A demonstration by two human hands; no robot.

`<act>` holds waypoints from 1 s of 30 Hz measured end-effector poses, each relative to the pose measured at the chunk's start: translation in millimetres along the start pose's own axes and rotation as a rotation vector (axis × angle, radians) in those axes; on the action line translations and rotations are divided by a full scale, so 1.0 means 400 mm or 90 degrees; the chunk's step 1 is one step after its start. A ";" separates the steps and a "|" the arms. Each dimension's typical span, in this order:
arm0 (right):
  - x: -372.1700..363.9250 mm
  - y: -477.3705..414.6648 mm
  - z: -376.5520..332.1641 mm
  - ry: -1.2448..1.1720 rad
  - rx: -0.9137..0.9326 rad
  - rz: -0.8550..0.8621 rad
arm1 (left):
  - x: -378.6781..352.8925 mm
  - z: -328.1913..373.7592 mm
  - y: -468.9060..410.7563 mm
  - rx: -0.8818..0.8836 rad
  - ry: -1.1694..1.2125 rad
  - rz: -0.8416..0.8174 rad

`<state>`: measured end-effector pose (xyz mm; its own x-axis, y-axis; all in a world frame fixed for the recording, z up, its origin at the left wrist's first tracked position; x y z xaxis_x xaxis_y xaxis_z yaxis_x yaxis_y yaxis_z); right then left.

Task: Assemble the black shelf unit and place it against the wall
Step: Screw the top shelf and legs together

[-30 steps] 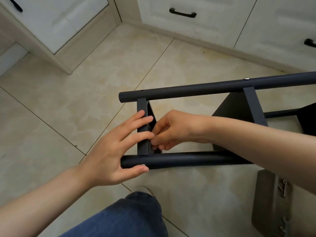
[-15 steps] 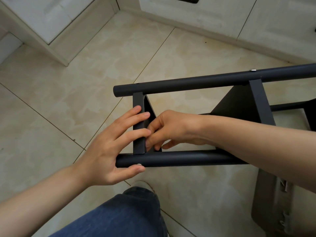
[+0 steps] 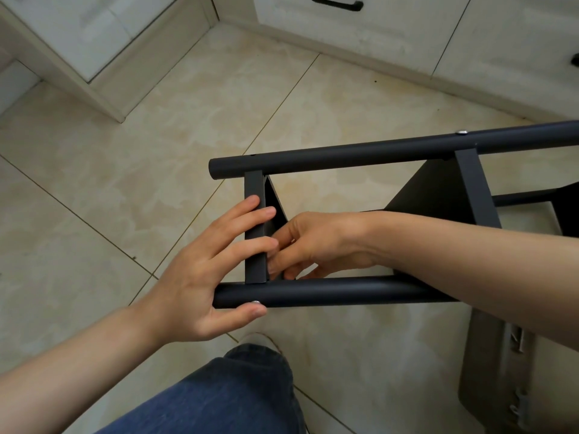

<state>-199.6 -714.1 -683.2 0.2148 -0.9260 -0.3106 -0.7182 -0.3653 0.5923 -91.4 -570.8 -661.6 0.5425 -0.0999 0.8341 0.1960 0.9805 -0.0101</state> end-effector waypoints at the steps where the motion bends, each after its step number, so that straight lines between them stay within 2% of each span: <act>1: -0.001 -0.001 0.002 -0.004 -0.005 -0.012 | 0.000 0.000 0.000 -0.001 0.001 0.000; 18: 0.006 -0.010 0.012 -0.054 -0.021 -0.054 | 0.000 0.000 0.002 -0.002 0.020 0.008; 25: 0.006 -0.029 0.007 -0.045 -0.095 -0.068 | 0.000 0.001 0.000 -0.003 0.027 0.012; 30: 0.012 -0.022 0.013 -0.055 -0.099 -0.086 | -0.001 0.000 -0.001 0.000 0.028 0.011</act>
<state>-195.8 -714.9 -693.7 0.2402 -0.8581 -0.4538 -0.5742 -0.5026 0.6463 -91.8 -571.3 -661.8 0.5808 -0.0901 0.8090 0.1865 0.9821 -0.0245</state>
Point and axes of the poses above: each hand's wrist, its own y-axis away from the middle knuckle, its own x-axis out of the back of the hand, z = x × y, the point moved 3 cm from there along -y, towards the middle knuckle, and after that the axes turned 12 degrees about -z, right-handed, at the moved point
